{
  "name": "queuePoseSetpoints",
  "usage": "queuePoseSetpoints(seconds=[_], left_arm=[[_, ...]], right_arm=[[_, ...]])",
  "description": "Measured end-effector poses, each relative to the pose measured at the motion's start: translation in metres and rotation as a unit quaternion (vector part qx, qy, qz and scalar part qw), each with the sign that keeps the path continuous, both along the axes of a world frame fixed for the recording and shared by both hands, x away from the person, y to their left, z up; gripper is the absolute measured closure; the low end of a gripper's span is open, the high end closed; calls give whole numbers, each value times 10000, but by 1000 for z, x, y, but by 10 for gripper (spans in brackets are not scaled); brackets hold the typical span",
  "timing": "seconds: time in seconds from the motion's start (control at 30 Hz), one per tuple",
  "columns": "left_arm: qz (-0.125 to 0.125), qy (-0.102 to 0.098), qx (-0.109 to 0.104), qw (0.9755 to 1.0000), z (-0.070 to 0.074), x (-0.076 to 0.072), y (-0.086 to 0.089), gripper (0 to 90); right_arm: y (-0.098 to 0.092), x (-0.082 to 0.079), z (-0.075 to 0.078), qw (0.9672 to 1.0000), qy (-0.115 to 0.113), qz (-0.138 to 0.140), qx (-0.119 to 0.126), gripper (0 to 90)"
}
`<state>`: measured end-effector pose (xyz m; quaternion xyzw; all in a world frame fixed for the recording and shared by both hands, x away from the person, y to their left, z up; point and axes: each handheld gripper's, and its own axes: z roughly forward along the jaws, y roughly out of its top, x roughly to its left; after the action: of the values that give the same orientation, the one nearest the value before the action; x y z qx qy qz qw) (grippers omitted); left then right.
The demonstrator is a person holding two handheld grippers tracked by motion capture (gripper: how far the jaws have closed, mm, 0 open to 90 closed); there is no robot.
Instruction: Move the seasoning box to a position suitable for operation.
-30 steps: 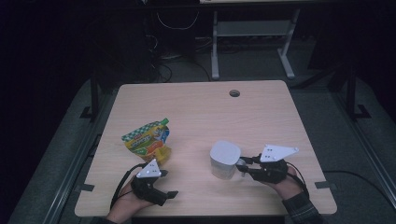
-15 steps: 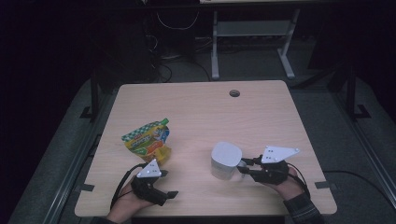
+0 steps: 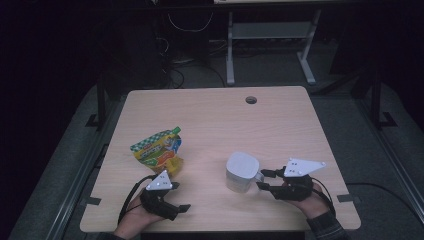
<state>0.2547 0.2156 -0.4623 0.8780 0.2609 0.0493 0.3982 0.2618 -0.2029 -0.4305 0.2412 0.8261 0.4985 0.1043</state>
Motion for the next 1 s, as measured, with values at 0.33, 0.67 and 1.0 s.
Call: queuePoseSetpoints(seconds=[0.33, 0.67, 1.0], left_arm=[[-16, 0, 10, 10000, 0, 0, -1, 133], [-51, 18, 31, 10000, -1, 0, -2, 134], [-63, 32, 25, 10000, -1, 0, -2, 134]], right_arm=[[-10, -20, -2, 9997, 46, -211, 128, 667], [6, -21, -8, 9999, 93, 73, 12, 896], [5, -15, -12, 9999, 96, -38, -108, 896]])
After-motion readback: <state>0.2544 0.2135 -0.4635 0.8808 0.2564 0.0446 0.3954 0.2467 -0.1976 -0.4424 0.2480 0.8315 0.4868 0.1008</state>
